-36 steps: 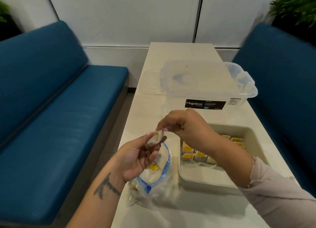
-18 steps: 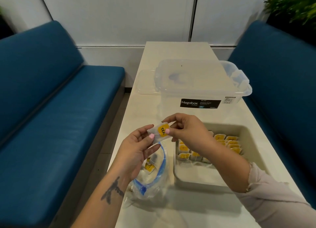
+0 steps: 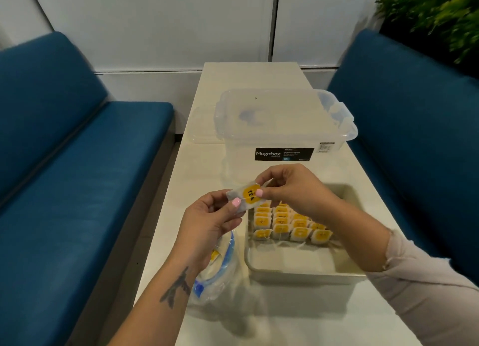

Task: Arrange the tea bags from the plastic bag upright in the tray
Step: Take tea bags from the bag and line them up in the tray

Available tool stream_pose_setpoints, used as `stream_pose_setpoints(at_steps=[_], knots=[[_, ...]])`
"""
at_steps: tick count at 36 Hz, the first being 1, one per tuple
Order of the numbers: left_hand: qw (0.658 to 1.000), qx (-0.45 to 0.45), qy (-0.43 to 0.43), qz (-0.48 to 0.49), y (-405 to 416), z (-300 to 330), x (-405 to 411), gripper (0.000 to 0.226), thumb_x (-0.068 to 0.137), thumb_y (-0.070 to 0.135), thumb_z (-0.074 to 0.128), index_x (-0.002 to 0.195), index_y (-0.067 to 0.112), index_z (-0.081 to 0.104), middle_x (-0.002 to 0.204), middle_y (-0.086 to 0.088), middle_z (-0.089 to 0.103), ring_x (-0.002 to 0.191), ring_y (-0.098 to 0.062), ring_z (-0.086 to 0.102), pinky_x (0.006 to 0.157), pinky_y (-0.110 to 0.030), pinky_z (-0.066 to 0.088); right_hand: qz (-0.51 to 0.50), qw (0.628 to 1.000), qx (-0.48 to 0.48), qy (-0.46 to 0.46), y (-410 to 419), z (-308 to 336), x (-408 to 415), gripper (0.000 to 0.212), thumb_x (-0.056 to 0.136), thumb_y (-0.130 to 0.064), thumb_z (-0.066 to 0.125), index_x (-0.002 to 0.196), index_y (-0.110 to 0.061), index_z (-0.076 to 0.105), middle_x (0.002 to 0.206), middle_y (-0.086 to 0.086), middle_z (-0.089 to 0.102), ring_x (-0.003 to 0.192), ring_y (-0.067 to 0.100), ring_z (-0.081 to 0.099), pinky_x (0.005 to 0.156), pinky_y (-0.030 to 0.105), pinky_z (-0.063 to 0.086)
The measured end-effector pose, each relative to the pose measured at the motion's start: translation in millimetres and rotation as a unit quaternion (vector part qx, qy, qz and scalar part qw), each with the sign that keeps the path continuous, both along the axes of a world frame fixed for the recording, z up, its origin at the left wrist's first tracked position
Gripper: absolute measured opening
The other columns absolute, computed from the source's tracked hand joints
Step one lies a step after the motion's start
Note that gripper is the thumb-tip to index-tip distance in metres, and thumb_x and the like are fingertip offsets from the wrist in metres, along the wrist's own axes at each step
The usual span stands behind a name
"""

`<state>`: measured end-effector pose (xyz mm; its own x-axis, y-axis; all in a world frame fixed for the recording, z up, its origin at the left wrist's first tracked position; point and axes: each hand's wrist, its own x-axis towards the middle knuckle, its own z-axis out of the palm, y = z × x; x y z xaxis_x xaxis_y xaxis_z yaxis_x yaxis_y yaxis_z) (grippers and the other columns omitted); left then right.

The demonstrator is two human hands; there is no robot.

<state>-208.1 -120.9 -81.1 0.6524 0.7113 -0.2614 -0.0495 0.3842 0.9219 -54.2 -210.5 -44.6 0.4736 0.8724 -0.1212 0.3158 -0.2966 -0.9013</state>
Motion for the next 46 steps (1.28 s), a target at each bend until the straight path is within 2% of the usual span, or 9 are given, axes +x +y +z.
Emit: stream_pose_setpoints(at_steps=[6,10,12,15,17,22,25,30,46], knots=[[0.997,0.049,-0.002,-0.066,-22.8,-0.8,24.0,0.023,0.080,0.002,0.069,0.099,0.014,0.068,0.099,-0.009,0.072,0.089,-0.020,0.069,0.063,-0.021,0.054,-0.016,0.999,-0.044,-0.022,-37.5,17.5,37.7,0.008,0.078,-0.015,0.075,0.079,-0.021,0.071,0.079,0.014,0.071,0.067,0.022,0.055,0.061,0.030,0.048],[0.989,0.128,0.040,-0.069,-31.9,-10.9,33.6,0.027,0.080,-0.002,0.069,0.097,0.019,0.068,0.098,-0.002,0.072,0.090,-0.014,0.067,0.071,-0.023,0.055,-0.037,0.992,-0.097,-0.067,-66.7,22.8,62.0,0.011,0.079,-0.015,0.075,0.079,-0.026,0.072,0.074,0.000,0.070,0.067,0.012,0.060,0.068,0.030,0.052],[0.971,0.220,0.077,-0.059,-35.4,-17.5,36.1,0.032,0.079,0.000,0.070,0.093,0.029,0.067,0.095,0.006,0.071,0.093,-0.009,0.067,0.080,-0.023,0.054,-0.038,0.986,-0.126,-0.107,-80.3,21.4,71.7,0.013,0.080,-0.015,0.075,0.081,-0.028,0.073,0.072,-0.008,0.069,0.068,0.007,0.061,0.067,0.023,0.047],[0.927,0.346,0.139,-0.039,-42.6,-25.0,37.5,0.035,0.080,0.006,0.070,0.090,0.039,0.062,0.095,0.018,0.067,0.091,0.011,0.059,0.078,-0.003,0.042,-0.030,0.968,-0.180,-0.171,-97.1,15.4,81.7,0.013,0.081,-0.017,0.073,0.082,-0.030,0.072,0.075,-0.012,0.068,0.076,0.006,0.061,0.066,0.020,0.043],[0.909,0.381,0.166,-0.031,-46.4,-31.0,38.8,0.034,0.081,0.009,0.069,0.096,0.038,0.062,0.103,0.017,0.064,0.096,0.005,0.057,0.078,-0.005,0.038,-0.021,0.955,-0.211,-0.209,-105.7,9.5,84.7,0.012,0.082,-0.019,0.073,0.083,-0.031,0.071,0.077,-0.012,0.067,0.076,0.004,0.059,0.062,0.018,0.040],[0.893,0.401,0.201,-0.034,-55.1,-37.4,40.6,0.034,0.084,0.009,0.066,0.101,0.037,0.061,0.106,0.021,0.058,0.099,0.004,0.049,0.071,0.003,0.033,0.004,0.905,-0.281,-0.320,-115.6,-13.1,87.5,0.009,0.081,-0.022,0.070,0.085,-0.030,0.070,0.088,-0.010,0.070,0.081,0.009,0.059,0.063,0.021,0.044],[0.883,0.414,0.219,-0.036,-58.7,-37.7,41.2,0.030,0.086,0.009,0.065,0.104,0.033,0.062,0.104,0.023,0.055,0.095,0.006,0.046,0.069,0.005,0.035,0.032,0.865,-0.311,-0.393,-114.1,-26.1,85.8,0.012,0.084,-0.023,0.064,0.091,-0.031,0.070,0.092,-0.009,0.069,0.085,0.012,0.059,0.056,0.016,0.033],[0.876,0.420,0.235,-0.036,-60.5,-39.2,42.8,0.028,0.087,0.011,0.065,0.108,0.030,0.064,0.107,0.020,0.055,0.094,0.004,0.046,0.066,0.005,0.036,0.068,0.813,-0.335,-0.471,-112.6,-45.0,82.7,0.020,0.090,-0.022,0.055,0.099,-0.034,0.068,0.087,-0.007,0.056,0.081,0.014,0.041,0.072,0.022,0.027],[0.880,0.411,0.234,-0.044,-59.2,-41.2,43.3,0.028,0.084,0.008,0.068,0.100,0.031,0.064,0.109,0.018,0.059,0.098,0.004,0.049,0.071,0.009,0.031,0.066,0.797,-0.336,-0.497,-105.7,-80.0,81.7,0.020,0.093,-0.038,0.055,0.103,-0.028,0.069,0.099,-0.001,0.061,0.085,0.018,0.040,0.079,0.023,0.036]])
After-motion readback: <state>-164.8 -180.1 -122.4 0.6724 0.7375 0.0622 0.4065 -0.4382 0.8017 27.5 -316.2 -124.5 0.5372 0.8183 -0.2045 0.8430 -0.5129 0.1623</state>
